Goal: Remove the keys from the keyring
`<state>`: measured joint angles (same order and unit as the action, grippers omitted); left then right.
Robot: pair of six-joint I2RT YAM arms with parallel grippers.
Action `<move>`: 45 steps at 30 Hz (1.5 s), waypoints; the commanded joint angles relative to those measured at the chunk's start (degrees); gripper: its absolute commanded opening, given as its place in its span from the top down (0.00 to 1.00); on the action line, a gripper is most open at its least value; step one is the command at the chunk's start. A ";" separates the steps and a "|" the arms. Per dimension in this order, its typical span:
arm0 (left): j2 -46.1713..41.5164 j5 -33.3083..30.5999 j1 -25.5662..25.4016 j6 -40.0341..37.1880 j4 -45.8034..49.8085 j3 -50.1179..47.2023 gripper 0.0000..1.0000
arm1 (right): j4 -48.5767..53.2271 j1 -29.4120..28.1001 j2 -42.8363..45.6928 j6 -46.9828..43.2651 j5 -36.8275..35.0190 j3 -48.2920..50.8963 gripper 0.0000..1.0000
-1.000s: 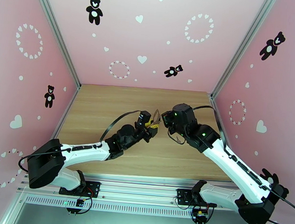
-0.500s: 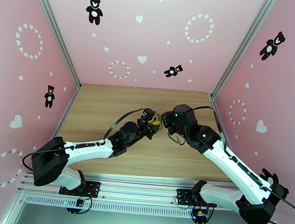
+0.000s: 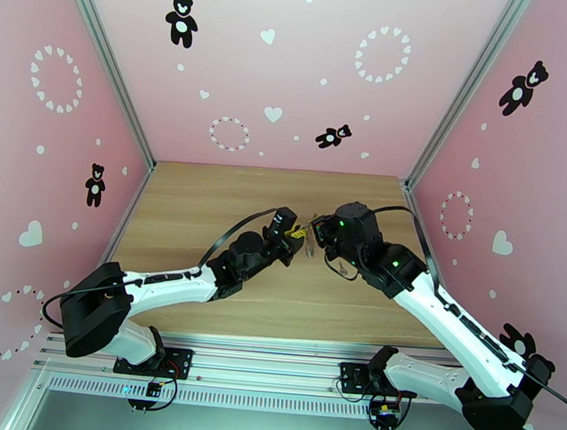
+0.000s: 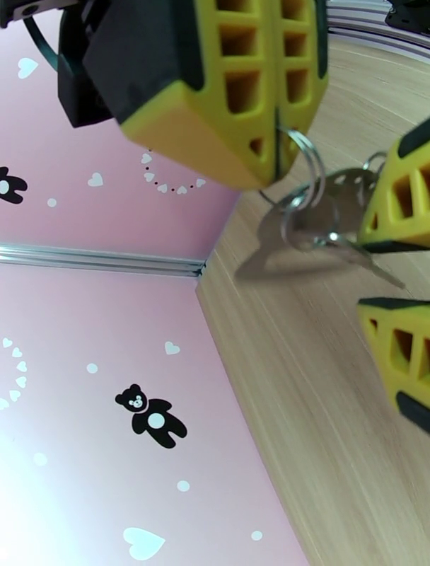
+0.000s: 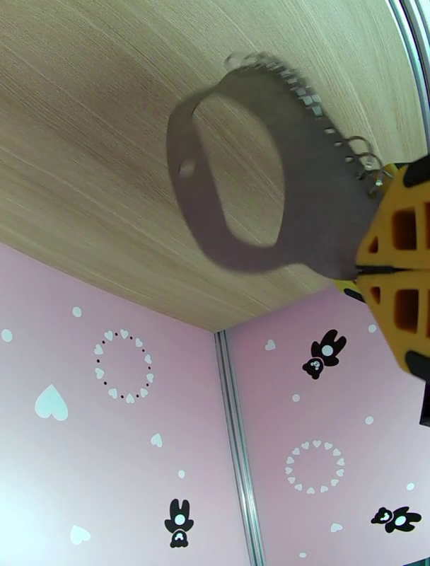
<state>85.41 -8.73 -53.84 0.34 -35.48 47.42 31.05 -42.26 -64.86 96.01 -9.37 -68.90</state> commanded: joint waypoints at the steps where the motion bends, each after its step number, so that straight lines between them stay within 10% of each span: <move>1: -0.58 2.53 0.41 -1.95 1.44 1.39 0.73 | -2.21 -0.28 0.96 0.32 0.44 0.82 1.00; 23: -1.14 8.58 0.70 -7.06 6.47 2.82 0.99 | -2.40 -0.22 0.70 -0.21 0.05 1.29 1.00; 34: -7.37 15.33 0.76 2.86 21.95 6.84 1.00 | -2.86 2.34 0.01 -3.07 2.50 1.40 0.99; 45: -10.26 19.59 1.68 20.61 48.63 20.91 1.00 | -3.90 6.21 -3.01 -18.52 14.62 -3.54 0.70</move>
<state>76.60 8.23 -52.97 13.89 3.55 64.31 28.34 -37.12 -67.51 84.99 0.58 -69.14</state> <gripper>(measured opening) 0.055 0.271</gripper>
